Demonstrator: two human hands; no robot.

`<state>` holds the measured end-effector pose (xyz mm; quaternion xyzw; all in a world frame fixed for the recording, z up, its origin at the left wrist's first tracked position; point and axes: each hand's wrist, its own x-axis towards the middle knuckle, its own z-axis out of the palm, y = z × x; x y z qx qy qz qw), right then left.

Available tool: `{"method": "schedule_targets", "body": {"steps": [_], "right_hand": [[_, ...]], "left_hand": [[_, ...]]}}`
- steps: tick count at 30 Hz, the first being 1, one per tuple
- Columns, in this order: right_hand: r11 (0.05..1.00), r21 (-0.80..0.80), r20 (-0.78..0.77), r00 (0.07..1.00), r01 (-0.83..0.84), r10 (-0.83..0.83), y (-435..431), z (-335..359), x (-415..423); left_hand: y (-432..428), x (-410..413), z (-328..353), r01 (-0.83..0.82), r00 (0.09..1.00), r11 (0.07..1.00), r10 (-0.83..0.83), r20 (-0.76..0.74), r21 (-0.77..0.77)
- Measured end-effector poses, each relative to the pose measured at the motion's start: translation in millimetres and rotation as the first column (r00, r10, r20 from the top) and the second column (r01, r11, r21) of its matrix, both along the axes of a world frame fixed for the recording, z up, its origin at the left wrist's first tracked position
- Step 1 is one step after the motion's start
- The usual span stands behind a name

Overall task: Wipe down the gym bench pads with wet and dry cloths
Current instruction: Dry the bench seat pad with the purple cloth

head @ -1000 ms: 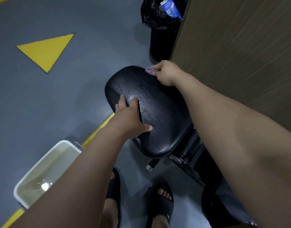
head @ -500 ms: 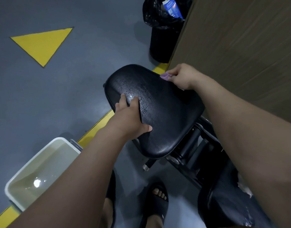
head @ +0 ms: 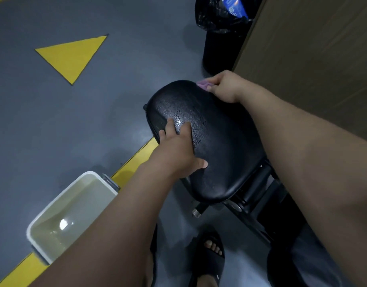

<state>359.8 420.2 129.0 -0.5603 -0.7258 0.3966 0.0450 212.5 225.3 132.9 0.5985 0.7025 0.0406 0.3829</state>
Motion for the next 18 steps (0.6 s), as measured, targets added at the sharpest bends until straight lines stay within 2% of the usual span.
{"method": "schedule_targets", "body": {"steps": [4,8,13,18], "right_hand": [[0.999,0.001,0.108,0.993,0.044,-0.044,-17.0,10.1,55.7],[0.992,0.002,0.144,0.982,0.123,-0.122,-37.9,19.4,105.2],[0.981,0.091,0.209,0.96,0.17,-0.186,-60.2,21.9,117.4],[0.972,0.234,0.221,0.973,0.009,-0.063,-67.3,16.3,64.3]], "left_hand": [[-0.6,0.3,2.5,-0.002,1.0,1.0,0.002,0.005,-0.009],[-2.0,-1.4,4.5,0.0,1.0,1.0,0.001,0.011,-0.013],[-4.4,-8.8,5.1,0.013,1.0,1.0,-0.013,0.022,0.013],[-2.2,-10.1,4.3,0.017,0.999,1.0,-0.018,0.027,0.022]]}}
